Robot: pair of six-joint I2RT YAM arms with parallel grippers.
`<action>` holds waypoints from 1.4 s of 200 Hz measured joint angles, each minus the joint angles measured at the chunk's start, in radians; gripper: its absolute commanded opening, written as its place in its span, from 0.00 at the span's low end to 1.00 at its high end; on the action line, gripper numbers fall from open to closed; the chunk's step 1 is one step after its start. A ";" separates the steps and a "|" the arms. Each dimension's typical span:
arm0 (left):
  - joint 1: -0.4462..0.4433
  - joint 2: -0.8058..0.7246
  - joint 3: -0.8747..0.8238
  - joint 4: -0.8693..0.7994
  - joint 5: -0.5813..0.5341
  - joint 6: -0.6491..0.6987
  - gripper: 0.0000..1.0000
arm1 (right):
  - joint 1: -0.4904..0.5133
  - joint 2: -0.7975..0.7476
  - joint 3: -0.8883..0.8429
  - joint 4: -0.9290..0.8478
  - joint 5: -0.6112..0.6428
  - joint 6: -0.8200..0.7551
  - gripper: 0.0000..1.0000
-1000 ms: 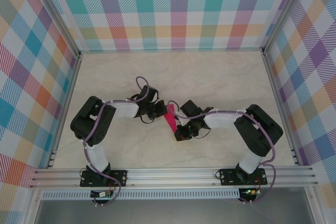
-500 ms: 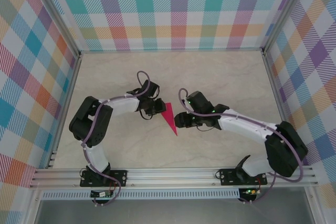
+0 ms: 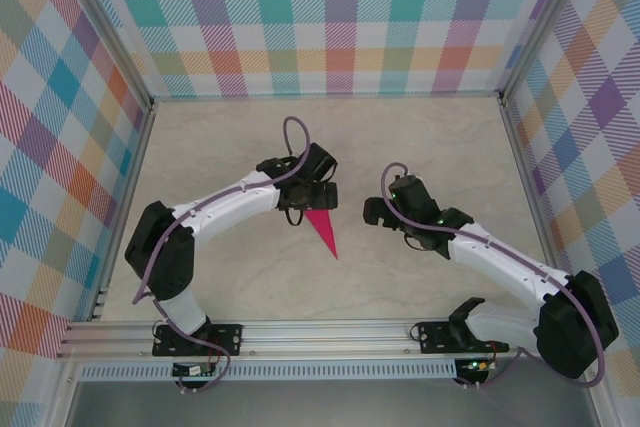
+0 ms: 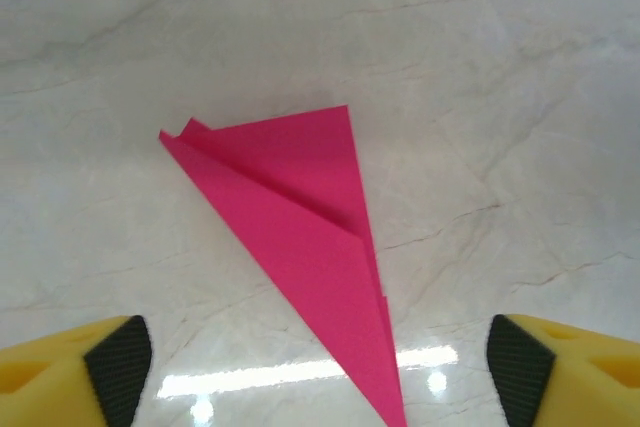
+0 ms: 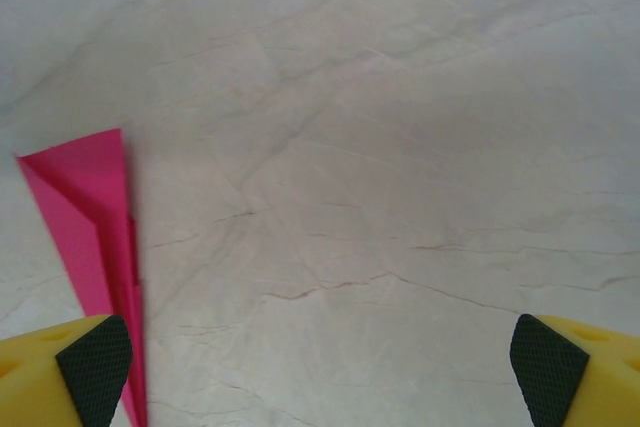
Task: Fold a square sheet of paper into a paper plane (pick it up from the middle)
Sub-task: Turn over a paper plane at the center of the table.
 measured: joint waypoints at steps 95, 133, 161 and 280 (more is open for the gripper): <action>-0.085 0.410 0.349 -0.286 -0.211 -0.129 0.91 | -0.090 0.000 -0.008 -0.098 0.044 0.027 1.00; -0.085 0.468 0.395 -0.334 -0.211 -0.192 0.84 | -0.099 0.003 -0.008 -0.112 0.032 0.017 1.00; -0.085 0.472 0.395 -0.360 -0.211 -0.222 0.78 | -0.105 0.027 -0.008 -0.116 0.024 0.016 1.00; -0.085 0.466 0.351 -0.356 -0.196 -0.276 0.25 | -0.113 0.057 -0.008 -0.129 0.030 0.051 1.00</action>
